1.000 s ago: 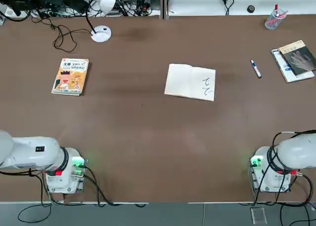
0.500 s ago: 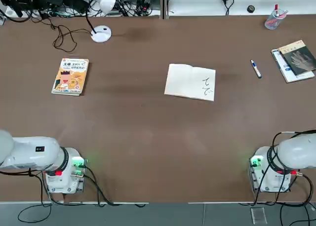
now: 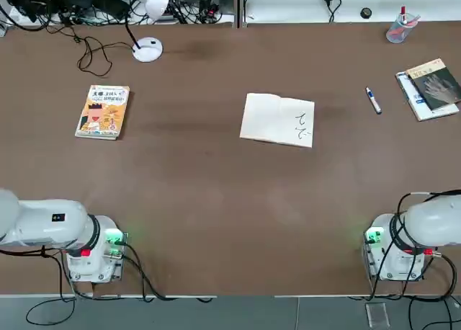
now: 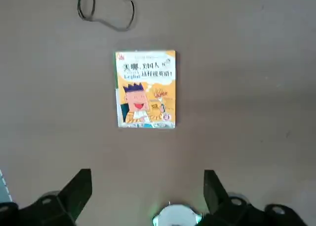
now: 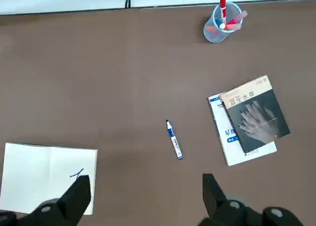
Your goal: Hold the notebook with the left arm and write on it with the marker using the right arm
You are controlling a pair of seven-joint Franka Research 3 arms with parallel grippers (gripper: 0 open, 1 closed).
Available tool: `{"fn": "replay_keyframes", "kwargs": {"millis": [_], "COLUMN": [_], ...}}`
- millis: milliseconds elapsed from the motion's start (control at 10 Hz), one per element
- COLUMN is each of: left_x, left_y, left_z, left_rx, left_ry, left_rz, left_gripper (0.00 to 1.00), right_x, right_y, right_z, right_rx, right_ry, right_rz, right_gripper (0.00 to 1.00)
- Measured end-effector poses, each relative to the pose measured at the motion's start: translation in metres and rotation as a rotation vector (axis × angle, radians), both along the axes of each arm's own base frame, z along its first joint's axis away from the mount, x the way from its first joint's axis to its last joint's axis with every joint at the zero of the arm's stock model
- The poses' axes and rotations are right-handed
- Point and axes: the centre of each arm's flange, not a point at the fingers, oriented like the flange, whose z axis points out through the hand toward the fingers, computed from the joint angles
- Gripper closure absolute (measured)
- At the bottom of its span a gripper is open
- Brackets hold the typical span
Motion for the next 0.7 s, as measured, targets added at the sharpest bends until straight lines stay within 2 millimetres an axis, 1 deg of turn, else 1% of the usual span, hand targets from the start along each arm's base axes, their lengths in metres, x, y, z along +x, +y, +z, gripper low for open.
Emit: {"fn": "replay_keyframes", "kwargs": {"millis": [200, 700], "left_x": [0.0037, 0.0039], "left_y": [-0.0006, -0.0015], "left_z": [0.0029, 0.0039], "left_rx": [-0.002, -0.002], "left_ry": [-0.034, -0.04], "left_rz": [-0.002, -0.004], "left_gripper": [0.0, 0.0], "right_x": [-0.0007, -0.0016], "right_y": [0.0003, 0.003], "right_z": [-0.0013, -0.0034], "right_rx": [-0.001, -0.001], "right_ry": [0.009, 0.02], "right_rz": [0.0, 0.005], "right_gripper": [0.0, 0.0]}}
